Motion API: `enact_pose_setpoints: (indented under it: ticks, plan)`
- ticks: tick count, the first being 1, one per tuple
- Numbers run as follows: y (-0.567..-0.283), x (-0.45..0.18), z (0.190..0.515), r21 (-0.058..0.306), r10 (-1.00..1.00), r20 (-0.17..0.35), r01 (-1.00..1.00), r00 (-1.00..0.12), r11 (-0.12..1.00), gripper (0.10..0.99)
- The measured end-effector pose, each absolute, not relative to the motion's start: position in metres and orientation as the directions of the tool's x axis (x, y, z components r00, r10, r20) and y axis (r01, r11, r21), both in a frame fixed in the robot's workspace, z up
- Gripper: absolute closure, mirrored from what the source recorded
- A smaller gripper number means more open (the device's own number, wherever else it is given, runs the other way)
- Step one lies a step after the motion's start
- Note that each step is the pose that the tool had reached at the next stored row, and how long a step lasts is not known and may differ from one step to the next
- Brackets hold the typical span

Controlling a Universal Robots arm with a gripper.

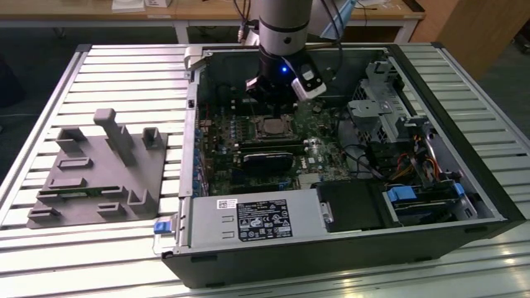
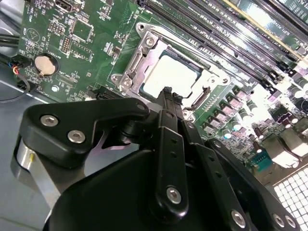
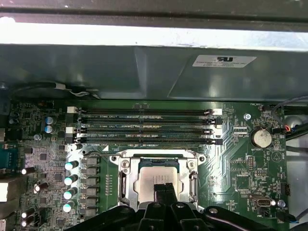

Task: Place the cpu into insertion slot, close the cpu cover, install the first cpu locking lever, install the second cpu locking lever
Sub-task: 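Install the first cpu locking lever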

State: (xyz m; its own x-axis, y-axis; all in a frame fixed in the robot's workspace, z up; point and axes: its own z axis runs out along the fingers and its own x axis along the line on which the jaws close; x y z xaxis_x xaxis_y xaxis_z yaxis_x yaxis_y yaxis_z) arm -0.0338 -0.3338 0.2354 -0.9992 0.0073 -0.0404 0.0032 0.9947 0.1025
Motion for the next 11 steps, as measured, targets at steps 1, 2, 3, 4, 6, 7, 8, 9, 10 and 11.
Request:
enact_pose_setpoints:
  ticks: [1,2,3,4,6,7,8,9,10,11]
  plan:
    - [-0.3338,-0.0338,0.2358,0.103,0.007,-0.040,0.003,-0.999,0.995,0.980]
    - [-0.3338,-0.0338,0.2358,0.103,0.007,-0.040,0.003,-0.999,0.995,0.980]
    - [-0.3338,-0.0339,0.2358,0.103,0.007,-0.040,0.003,-0.999,0.995,0.980]
    - [-0.3338,-0.0341,0.2358,0.102,0.007,-0.040,0.003,-0.999,0.995,0.980]
    - [-0.3338,-0.0352,0.2359,0.102,0.007,-0.040,0.003,-0.999,0.995,0.980]
    - [-0.3338,-0.0359,0.2358,0.102,0.007,-0.040,0.003,-0.999,0.995,0.980]
    - [-0.3338,-0.0368,0.2359,0.102,0.007,-0.040,0.003,-0.999,0.995,0.980]
    - [-0.3338,-0.0376,0.2359,0.102,0.007,-0.040,0.003,-0.999,0.995,0.980]
    - [-0.3338,-0.0386,0.2358,0.102,0.007,-0.040,0.003,-0.999,0.995,0.980]
    - [-0.3338,-0.0395,0.2358,0.102,0.007,-0.040,0.003,-0.999,0.995,0.980]
